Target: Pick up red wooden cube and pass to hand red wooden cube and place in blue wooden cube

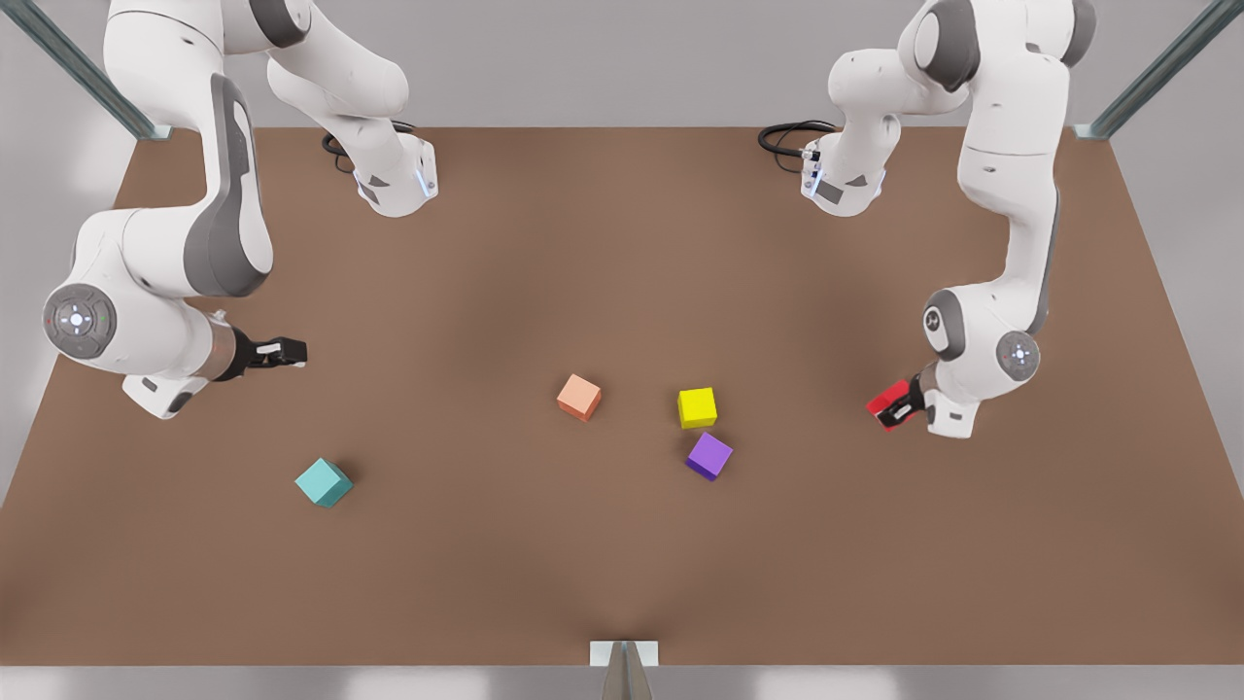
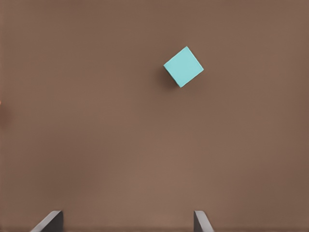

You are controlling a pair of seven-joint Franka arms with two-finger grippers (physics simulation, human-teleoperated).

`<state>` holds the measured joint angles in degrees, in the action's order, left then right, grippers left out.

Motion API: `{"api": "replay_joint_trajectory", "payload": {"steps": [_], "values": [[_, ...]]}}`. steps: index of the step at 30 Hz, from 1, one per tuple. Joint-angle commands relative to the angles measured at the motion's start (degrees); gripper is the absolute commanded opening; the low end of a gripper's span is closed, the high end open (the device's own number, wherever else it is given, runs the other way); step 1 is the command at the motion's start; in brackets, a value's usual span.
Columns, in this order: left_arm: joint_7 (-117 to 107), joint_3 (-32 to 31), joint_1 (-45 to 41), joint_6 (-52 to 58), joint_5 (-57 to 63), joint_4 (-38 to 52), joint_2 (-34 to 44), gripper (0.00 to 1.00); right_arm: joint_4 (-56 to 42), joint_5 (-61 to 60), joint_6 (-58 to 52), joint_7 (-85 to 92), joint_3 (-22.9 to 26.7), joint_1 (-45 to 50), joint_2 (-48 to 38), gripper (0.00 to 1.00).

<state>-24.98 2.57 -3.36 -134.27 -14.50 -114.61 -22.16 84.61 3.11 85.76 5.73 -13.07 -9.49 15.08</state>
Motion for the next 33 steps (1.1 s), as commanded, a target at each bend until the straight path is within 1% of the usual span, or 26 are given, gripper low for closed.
{"api": "replay_joint_trajectory", "payload": {"steps": [1,2,3,4,5,6,7,8,9,10,11,12,13,14,15,17,19,21,23,24,25,26,27,29,31,33], "values": [[-1.2,-3.3,-0.1,24.4,-5.4,10.3,-1.4,0.63,0.0,0.0,-0.1,0.1,0.0,0.0,0.0,1.00],[-0.6,-6.6,0.0,31.5,-6.4,17.4,-3.5,0.63,-0.1,0.0,-0.1,0.1,0.0,0.0,0.4,1.00],[2.9,-10.0,0.0,36.4,-12.1,23.2,-5.9,0.63,-0.1,0.0,-0.1,0.1,-0.1,0.0,0.5,1.00],[6.1,-13.7,0.0,36.8,-15.7,26.2,-7.7,0.63,0.0,0.0,-0.1,0.1,-0.1,0.0,0.5,1.00],[10.8,-18.2,0.0,36.8,-17.0,30.3,-11.2,0.63,-0.1,0.0,-0.1,0.1,-0.1,0.0,0.6,1.00],[11.3,-22.3,0.0,36.5,-21.6,36.2,-16.8,0.63,-0.1,-0.6,-0.2,0.1,-0.1,0.2,0.8,1.00],[13.3,-25.2,-0.1,36.0,-24.9,40.9,-20.4,0.63,-0.8,-0.7,-0.6,-0.4,-0.3,2.5,0.8,1.00],[16.4,-28.6,-0.2,31.8,-25.0,42.4,-21.3,0.65,-0.9,-1.7,-0.5,0.2,-0.3,2.4,1.0,1.00],[18.1,-30.1,-0.1,28.9,-26.6,42.6,-22.3,0.65,-0.9,-3.3,-0.5,0.1,-0.1,2.0,1.2,1.00],[21.4,-30.5,-0.1,28.6,-29.6,43.9,-23.9,0.65,-0.6,-3.5,-0.7,-0.5,-0.1,2.1,1.2,1.00],[22.8,-30.8,-0.2,28.6,-30.0,46.0,-25.5,0.65,-0.6,-4.7,-0.7,-0.7,-0.1,2.2,1.2,1.00],[25.2,-32.3,-0.2,27.3,-30.0,48.0,-26.5,0.62,-0.9,-6.8,0.0,-0.8,-0.1,2.3,1.6,1.00],[30.1,-33.8,-0.2,25.4,-30.0,48.1,-27.1,0.62,-1.4,-12.8,1.8,-0.9,0.0,2.2,3.1,1.00],[33.7,-34.9,-0.2,24.0,-31.9,48.1,-27.8,0.62,-1.5,-16.3,2.8,-0.9,0.0,2.1,4.5,1.00],[36.3,-35.1,-0.3,23.1,-37.7,48.1,-28.5,0.62,-2.2,-21.0,2.9,-0.9,0.0,2.2,5.7,1.00],[38.7,-36.1,-0.6,21.0,-42.6,48.1,-29.9,0.62,-4.8,-26.1,2.9,-0.7,-0.1,2.3,8.9,1.00],[44.0,-36.4,-0.9,20.1,-42.7,48.2,-30.7,0.62,-5.5,-29.6,3.4,-0.7,-0.3,3.3,9.6,1.00],[50.3,-36.8,-0.9,16.8,-42.7,48.2,-30.6,0.62,-7.8,-31.9,4.2,-0.5,-0.3,5.2,11.9,1.00],[54.5,-37.5,-1.3,14.0,-42.7,48.4,-30.8,0.62,-9.5,-37.4,4.2,3.2,-0.5,6.8,13.7,1.00],[54.4,-37.5,-1.4,14.1,-42.8,48.6,-31.2,0.62,-9.6,-42.0,5.4,13.6,-0.7,7.5,15.7,1.00],[51.3,-37.5,-1.4,14.1,-44.8,48.6,-31.2,0.62,-11.2,-49.0,5.5,26.3,-0.7,7.5,19.4,1.00],[50.3,-37.8,-1.4,14.1,-44.8,48.6,-31.2,0.62,-16.7,-50.2,5.6,42.0,-1.3,7.6,24.5,0.99],[49.4,-37.9,-1.5,14.0,-45.1,48.5,-31.2,0.62,-17.4,-51.3,5.6,51.5,-2.0,7.6,25.6,0.99],[47.4,-38.3,-1.6,13.5,-45.3,48.8,-31.2,0.62,-17.0,-59.7,12.9,80.9,-1.9,7.6,29.3,0.99],[46.2,-38.4,-1.7,13.5,-45.3,49.1,-31.1,0.62,-16.8,-61.2,15.8,94.1,-2.0,7.6,29.6,0.99],[45.0,-39.3,-1.7,12.1,-45.3,49.1,-31.1,0.62,-16.4,-63.3,15.9,99.0,-2.0,7.6,29.5,0.99]]}}
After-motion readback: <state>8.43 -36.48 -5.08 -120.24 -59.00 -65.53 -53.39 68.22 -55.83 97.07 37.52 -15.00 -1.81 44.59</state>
